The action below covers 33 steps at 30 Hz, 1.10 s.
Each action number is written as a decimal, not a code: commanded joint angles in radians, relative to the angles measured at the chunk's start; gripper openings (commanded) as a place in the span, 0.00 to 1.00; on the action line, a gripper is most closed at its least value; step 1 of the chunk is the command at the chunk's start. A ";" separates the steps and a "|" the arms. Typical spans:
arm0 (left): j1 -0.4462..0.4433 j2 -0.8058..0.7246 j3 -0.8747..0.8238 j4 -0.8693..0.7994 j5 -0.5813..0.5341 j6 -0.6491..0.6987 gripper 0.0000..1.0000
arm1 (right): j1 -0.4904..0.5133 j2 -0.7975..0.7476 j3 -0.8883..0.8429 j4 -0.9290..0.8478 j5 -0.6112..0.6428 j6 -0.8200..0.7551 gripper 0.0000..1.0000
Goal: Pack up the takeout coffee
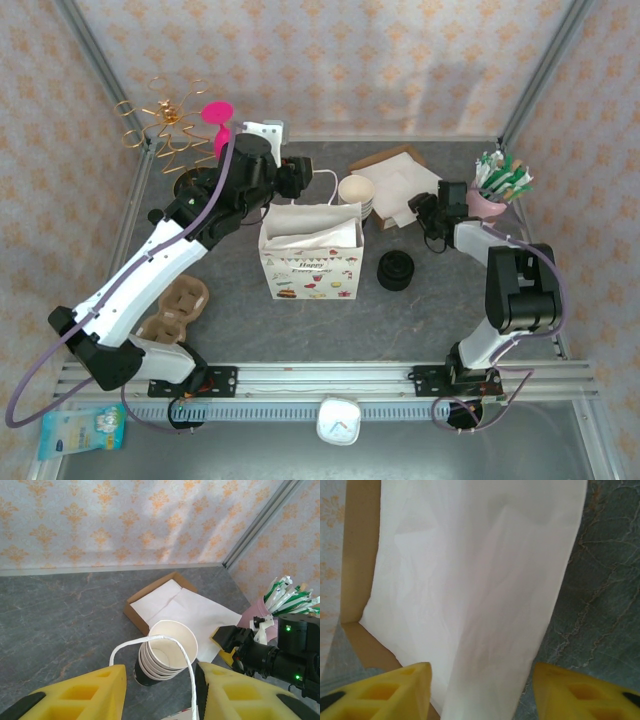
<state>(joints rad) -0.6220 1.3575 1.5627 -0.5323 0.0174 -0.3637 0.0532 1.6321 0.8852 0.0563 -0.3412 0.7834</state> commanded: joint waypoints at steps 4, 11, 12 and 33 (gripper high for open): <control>-0.007 0.008 0.026 0.020 -0.020 0.026 0.44 | -0.006 -0.035 -0.001 0.045 0.020 0.003 0.40; -0.007 0.022 0.048 0.009 -0.015 0.029 0.45 | -0.010 -0.070 0.000 0.036 0.043 0.008 0.21; -0.007 0.022 0.047 0.010 -0.013 0.031 0.45 | -0.011 -0.077 0.001 0.036 0.046 0.005 0.21; -0.005 0.019 0.098 -0.016 -0.037 0.053 0.47 | -0.011 -0.177 0.305 -0.170 -0.025 -0.214 0.00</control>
<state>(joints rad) -0.6220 1.3788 1.6257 -0.5339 0.0128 -0.3374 0.0486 1.4929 1.1233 -0.0357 -0.3454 0.6220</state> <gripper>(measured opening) 0.468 0.044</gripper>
